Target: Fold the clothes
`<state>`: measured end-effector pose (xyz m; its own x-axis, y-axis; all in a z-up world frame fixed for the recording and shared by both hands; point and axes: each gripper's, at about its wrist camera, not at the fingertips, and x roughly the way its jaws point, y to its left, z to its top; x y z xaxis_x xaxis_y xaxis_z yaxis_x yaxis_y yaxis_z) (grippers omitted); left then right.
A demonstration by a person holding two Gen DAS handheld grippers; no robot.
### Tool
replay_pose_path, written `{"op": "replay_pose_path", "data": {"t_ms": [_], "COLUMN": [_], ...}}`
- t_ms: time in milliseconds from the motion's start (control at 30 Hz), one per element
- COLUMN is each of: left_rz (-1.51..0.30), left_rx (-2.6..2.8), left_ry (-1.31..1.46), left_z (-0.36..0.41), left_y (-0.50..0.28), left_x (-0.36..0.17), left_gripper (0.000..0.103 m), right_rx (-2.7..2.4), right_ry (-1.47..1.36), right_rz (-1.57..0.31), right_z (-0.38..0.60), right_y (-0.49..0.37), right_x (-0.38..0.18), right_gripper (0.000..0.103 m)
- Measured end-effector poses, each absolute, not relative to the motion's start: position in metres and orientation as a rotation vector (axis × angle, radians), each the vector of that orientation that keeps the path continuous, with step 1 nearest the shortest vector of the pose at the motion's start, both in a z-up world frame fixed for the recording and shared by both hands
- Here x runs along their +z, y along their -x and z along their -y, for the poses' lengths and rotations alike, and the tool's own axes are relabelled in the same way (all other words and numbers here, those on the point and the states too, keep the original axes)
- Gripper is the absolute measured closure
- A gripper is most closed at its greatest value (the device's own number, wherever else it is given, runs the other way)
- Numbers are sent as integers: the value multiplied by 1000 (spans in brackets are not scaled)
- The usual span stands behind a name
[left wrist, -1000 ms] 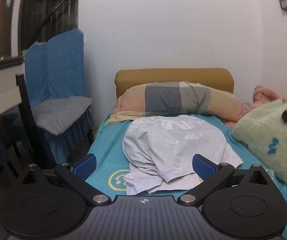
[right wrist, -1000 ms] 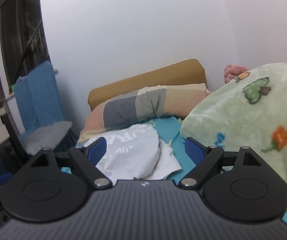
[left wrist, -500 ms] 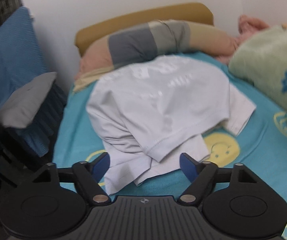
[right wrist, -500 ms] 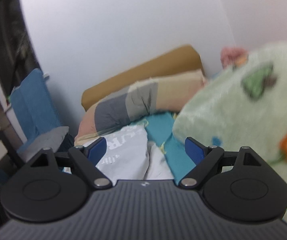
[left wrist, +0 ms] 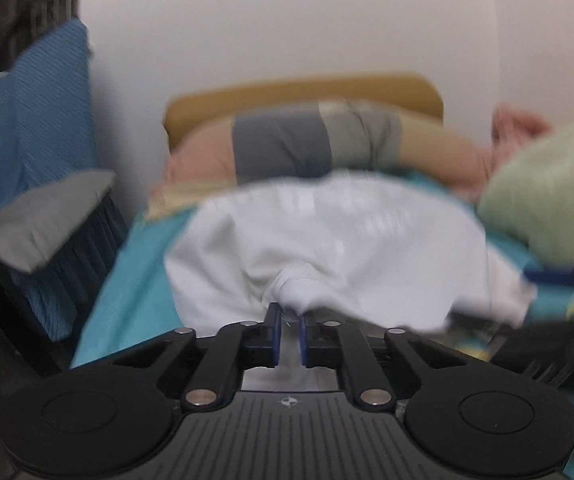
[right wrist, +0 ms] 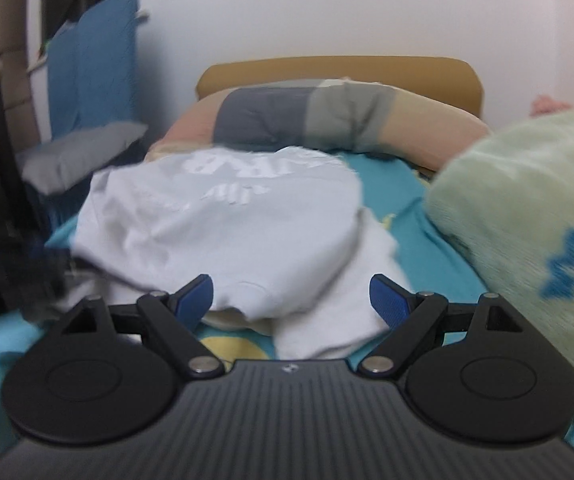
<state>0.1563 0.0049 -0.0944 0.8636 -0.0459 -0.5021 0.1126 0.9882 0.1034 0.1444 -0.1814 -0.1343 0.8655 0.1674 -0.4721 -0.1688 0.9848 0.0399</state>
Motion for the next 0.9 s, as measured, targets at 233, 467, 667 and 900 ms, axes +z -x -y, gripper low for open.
{"op": "replay_pose_path", "data": {"t_ms": [233, 467, 667, 900], "left_rz": [-518, -593, -576, -489], "left_rx": [-50, -62, -166, -152], "left_ry": [18, 66, -88, -508], "left_z": [-29, -41, -12, 42], "left_y": [-162, -161, -147, -147], "left_x": [-80, -86, -92, -134], "left_gripper": [100, 98, 64, 46], "right_rx": [170, -1, -70, -62], "right_ry": [182, 135, -92, -199], "right_rz": [-548, -483, -422, -451], "right_z": [150, 164, 199, 212], "right_y": [-154, -163, -164, -168], "right_x": [-146, -146, -136, -138], "right_gripper": [16, 16, 16, 16]}}
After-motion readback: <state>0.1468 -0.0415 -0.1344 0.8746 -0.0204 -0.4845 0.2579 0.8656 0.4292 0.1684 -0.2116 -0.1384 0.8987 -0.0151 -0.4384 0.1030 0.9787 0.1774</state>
